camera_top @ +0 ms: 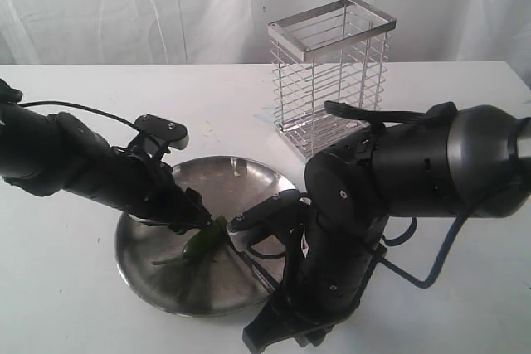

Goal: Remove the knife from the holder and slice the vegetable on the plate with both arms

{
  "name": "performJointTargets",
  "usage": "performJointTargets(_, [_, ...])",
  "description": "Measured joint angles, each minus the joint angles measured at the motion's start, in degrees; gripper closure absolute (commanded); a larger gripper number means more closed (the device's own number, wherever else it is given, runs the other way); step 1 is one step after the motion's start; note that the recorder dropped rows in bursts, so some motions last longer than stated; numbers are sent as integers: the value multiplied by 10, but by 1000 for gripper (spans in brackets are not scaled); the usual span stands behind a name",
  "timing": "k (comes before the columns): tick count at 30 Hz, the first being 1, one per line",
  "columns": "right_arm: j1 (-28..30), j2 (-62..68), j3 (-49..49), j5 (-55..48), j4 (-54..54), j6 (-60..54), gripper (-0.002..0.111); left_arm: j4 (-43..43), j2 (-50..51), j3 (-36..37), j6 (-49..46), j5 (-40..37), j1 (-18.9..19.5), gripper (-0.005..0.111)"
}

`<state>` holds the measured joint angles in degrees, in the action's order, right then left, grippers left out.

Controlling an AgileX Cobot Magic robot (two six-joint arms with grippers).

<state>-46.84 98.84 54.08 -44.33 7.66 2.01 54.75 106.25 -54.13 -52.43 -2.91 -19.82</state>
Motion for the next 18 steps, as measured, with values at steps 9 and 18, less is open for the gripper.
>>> performJointTargets(9, [0,0,0,-3,1,1,107,-5,-24,5,-1,-4,0,40])
performJointTargets(18, [0,0,0,-4,1,0,107,-7,-80,5,-1,-13,0,40])
